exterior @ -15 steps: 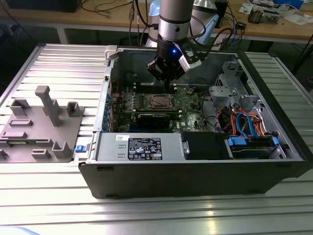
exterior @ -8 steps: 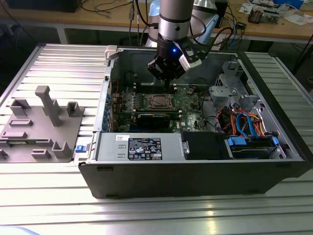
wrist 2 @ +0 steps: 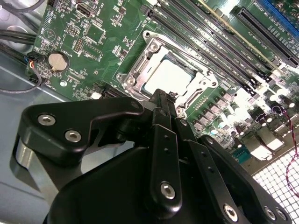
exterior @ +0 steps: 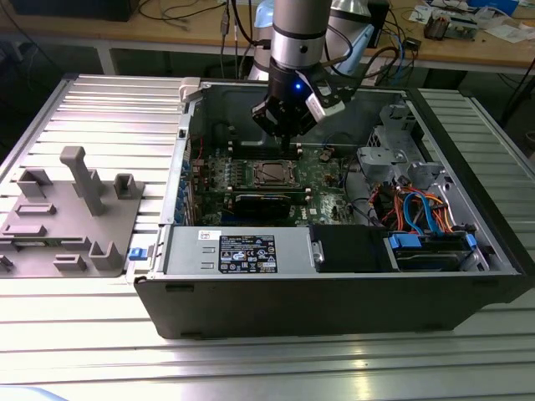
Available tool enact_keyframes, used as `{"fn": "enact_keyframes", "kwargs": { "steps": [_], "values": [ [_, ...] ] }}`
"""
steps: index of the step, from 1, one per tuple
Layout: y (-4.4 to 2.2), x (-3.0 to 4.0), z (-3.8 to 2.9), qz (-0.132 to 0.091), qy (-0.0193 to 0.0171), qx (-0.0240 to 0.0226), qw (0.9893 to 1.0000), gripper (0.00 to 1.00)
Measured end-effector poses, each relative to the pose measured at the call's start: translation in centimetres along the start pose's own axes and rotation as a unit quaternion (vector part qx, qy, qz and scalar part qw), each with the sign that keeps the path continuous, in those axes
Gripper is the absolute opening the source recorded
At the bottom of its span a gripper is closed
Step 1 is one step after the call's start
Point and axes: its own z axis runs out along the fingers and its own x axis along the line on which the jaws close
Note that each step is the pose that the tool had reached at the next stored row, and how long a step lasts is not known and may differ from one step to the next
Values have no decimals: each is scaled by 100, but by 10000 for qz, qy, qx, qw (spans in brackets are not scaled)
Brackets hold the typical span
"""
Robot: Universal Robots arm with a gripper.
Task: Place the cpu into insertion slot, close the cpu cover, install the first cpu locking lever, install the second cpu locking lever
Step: 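Install the second cpu locking lever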
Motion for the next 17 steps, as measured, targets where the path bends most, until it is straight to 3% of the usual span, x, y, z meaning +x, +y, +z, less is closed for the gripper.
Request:
{"fn": "enact_keyframes", "kwargs": {
  "steps": [2,7,17],
  "values": [
    [-17,1,0,1,-4,-45,10000,11],
    [-43,3,-1,2,-8,-100,10000,11],
    [-86,7,0,2,-9,-118,9999,11]
  ]
}}
